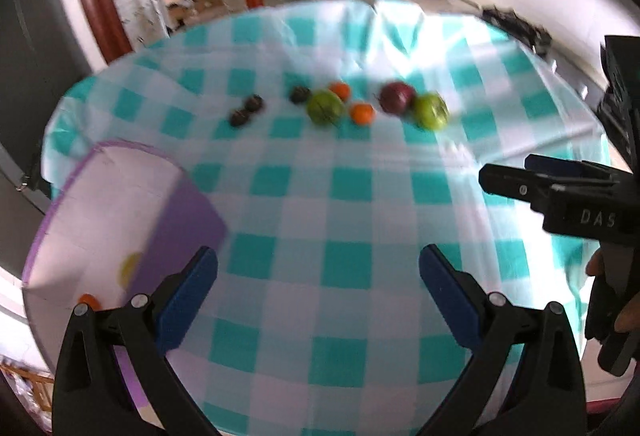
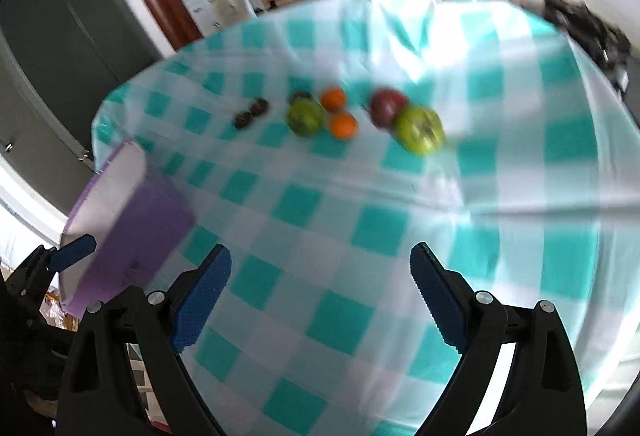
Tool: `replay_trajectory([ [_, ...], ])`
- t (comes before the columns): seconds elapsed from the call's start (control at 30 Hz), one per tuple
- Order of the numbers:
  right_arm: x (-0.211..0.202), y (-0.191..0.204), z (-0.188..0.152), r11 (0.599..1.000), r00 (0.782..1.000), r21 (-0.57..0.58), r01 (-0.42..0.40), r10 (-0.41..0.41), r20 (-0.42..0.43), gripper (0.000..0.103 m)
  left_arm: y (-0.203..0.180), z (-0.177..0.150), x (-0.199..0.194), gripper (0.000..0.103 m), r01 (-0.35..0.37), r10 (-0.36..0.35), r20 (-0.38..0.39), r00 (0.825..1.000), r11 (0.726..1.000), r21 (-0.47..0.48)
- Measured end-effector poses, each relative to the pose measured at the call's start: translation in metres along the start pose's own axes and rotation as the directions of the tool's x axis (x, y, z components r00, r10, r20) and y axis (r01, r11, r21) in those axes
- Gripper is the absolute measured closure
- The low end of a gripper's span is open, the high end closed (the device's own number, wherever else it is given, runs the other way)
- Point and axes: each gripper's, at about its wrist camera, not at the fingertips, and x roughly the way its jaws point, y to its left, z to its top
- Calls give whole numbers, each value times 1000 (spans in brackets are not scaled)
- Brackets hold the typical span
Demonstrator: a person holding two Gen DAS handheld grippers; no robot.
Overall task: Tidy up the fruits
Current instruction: 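Open the left tool in the box and withdraw both tools, then grasp the large green fruit with the right tool while the left grasps a green apple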
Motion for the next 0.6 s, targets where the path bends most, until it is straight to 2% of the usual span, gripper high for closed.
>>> replay_trajectory([
  [0.17, 36, -31, -22, 997, 996, 75, 28, -22, -87, 17, -15, 8, 39, 2, 30, -27, -60, 998, 998, 49],
  [0.27, 53, -37, -23, 994, 994, 100, 54, -43, -102, 19, -13, 20, 61, 2, 42, -40, -66, 997, 999, 33],
  [0.4, 76, -40, -8, 989, 990, 100, 110, -100, -105, 20, 5, 48, 103, 2, 68, -73, -89, 993, 996, -52],
  [0.6, 117, -68, 38, 964, 985, 212, 163, -144, -100, 20, 31, 93, 168, 2, 109, -128, -111, 986, 980, -168],
])
